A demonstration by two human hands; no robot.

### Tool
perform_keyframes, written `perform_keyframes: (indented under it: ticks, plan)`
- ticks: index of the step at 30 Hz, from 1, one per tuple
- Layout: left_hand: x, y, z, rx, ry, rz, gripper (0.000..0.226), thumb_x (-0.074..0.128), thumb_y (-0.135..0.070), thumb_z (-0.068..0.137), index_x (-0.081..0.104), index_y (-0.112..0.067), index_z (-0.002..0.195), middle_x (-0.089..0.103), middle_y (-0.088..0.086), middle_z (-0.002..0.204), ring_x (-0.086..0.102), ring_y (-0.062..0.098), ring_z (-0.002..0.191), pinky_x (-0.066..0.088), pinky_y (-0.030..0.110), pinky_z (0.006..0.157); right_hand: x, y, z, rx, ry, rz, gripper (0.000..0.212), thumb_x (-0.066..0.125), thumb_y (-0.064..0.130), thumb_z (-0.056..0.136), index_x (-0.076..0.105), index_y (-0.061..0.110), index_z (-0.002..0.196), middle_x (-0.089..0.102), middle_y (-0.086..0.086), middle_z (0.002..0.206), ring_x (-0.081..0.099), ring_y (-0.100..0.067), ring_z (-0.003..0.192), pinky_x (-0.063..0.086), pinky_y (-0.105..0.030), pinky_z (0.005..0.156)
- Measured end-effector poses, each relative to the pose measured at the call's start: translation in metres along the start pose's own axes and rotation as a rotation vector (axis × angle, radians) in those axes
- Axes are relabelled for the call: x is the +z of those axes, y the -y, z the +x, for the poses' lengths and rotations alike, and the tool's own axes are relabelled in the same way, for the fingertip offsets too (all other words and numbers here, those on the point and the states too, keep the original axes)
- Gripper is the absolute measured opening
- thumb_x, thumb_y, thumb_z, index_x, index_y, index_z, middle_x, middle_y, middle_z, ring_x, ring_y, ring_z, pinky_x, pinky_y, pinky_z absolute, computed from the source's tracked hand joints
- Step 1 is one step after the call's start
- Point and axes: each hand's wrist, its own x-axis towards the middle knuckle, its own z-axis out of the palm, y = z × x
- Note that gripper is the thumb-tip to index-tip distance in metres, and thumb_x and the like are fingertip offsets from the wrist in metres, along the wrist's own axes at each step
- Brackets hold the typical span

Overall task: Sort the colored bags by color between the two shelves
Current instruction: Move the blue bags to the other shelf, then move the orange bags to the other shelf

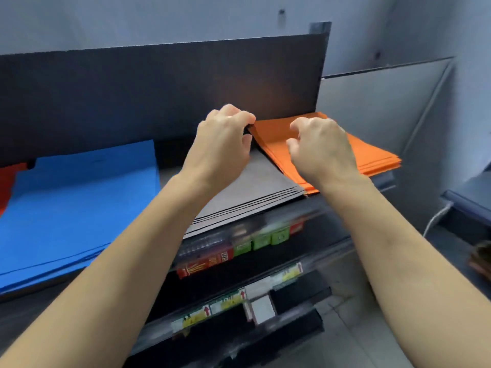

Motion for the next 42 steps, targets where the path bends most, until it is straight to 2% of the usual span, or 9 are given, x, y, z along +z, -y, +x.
perform_keyframes:
  ticks: [9, 15, 19, 22, 25, 33, 35, 38, 42]
  plan:
    - [0.1, -0.227, 0.075, 0.387, -0.079, -0.222, 0.032, 0.05, -0.007, 0.088, 0.062, -0.008, 0.119, 0.057, 0.013, 0.115, 0.054, 0.032, 0.106, 0.045, 0.044, 0.089, -0.101, -0.229, -0.033, 0.29, -0.173, -0.194, 0.029, 0.049, 0.023, 0.094, 0.06, 0.006, 0.115, 0.064, -0.017, 0.109, 0.053, -0.037, 0.107, 0.041, -0.038, 0.085]
    - [0.177, -0.364, 0.105, 0.519, 0.047, -0.393, 0.034, 0.047, -0.01, 0.091, 0.059, -0.012, 0.124, 0.056, 0.009, 0.12, 0.052, 0.032, 0.11, 0.042, 0.039, 0.094, -0.164, -0.364, -0.084, 0.555, -0.226, -0.335, 0.027, 0.051, 0.02, 0.092, 0.063, 0.004, 0.109, 0.065, -0.017, 0.107, 0.055, -0.036, 0.103, 0.041, -0.038, 0.086]
    - [0.22, -0.429, 0.119, 0.594, 0.145, -0.48, 0.032, 0.047, -0.009, 0.092, 0.06, -0.01, 0.122, 0.057, 0.01, 0.116, 0.054, 0.032, 0.104, 0.044, 0.041, 0.091, -0.19, -0.419, -0.11, 0.694, -0.26, -0.366, 0.028, 0.051, 0.02, 0.094, 0.061, 0.005, 0.116, 0.064, -0.015, 0.114, 0.055, -0.034, 0.107, 0.041, -0.039, 0.091]
    - [0.252, -0.465, 0.133, 0.633, 0.217, -0.53, 0.031, 0.047, -0.01, 0.093, 0.059, -0.011, 0.122, 0.057, 0.008, 0.117, 0.055, 0.029, 0.105, 0.045, 0.038, 0.09, -0.196, -0.455, -0.12, 0.795, -0.269, -0.363, 0.029, 0.052, 0.022, 0.095, 0.06, 0.006, 0.118, 0.064, -0.013, 0.115, 0.055, -0.032, 0.108, 0.044, -0.041, 0.092]
    - [0.285, -0.492, 0.153, 0.638, 0.263, -0.567, 0.033, 0.046, -0.011, 0.095, 0.057, -0.012, 0.125, 0.056, 0.006, 0.122, 0.056, 0.025, 0.107, 0.044, 0.033, 0.092, -0.198, -0.49, -0.124, 0.89, -0.271, -0.38, 0.028, 0.052, 0.023, 0.095, 0.061, 0.007, 0.116, 0.064, -0.012, 0.111, 0.056, -0.031, 0.104, 0.046, -0.038, 0.087]
    - [0.371, -0.552, 0.23, 0.595, 0.353, -0.58, 0.035, 0.043, -0.013, 0.094, 0.054, -0.013, 0.128, 0.054, 0.007, 0.126, 0.056, 0.029, 0.107, 0.045, 0.035, 0.089, -0.2, -0.575, -0.086, 1.041, -0.295, -0.459, 0.031, 0.051, 0.027, 0.096, 0.059, 0.009, 0.12, 0.064, -0.009, 0.114, 0.055, -0.029, 0.108, 0.045, -0.036, 0.084]
    - [0.391, -0.561, 0.251, 0.553, 0.374, -0.547, 0.034, 0.044, -0.009, 0.092, 0.056, -0.013, 0.123, 0.055, 0.008, 0.121, 0.054, 0.03, 0.107, 0.043, 0.034, 0.086, -0.198, -0.593, -0.074, 1.061, -0.305, -0.454, 0.031, 0.052, 0.029, 0.096, 0.06, 0.009, 0.119, 0.064, -0.009, 0.112, 0.055, -0.029, 0.106, 0.045, -0.036, 0.083]
    - [0.419, -0.573, 0.271, 0.503, 0.437, -0.512, 0.024, 0.043, 0.0, 0.086, 0.055, -0.017, 0.099, 0.056, 0.009, 0.107, 0.049, 0.028, 0.093, 0.037, 0.031, 0.075, -0.191, -0.619, -0.068, 1.124, -0.298, -0.448, 0.035, 0.051, 0.031, 0.096, 0.058, 0.009, 0.123, 0.063, -0.008, 0.115, 0.055, -0.028, 0.109, 0.044, -0.035, 0.084]
    - [0.453, -0.588, 0.28, 0.458, 0.547, -0.532, 0.026, 0.043, 0.002, 0.084, 0.057, -0.015, 0.098, 0.06, 0.009, 0.104, 0.051, 0.029, 0.092, 0.035, 0.027, 0.073, -0.179, -0.652, -0.07, 1.209, -0.242, -0.426, 0.039, 0.051, 0.036, 0.095, 0.058, 0.009, 0.123, 0.063, -0.009, 0.115, 0.054, -0.029, 0.11, 0.044, -0.035, 0.084]
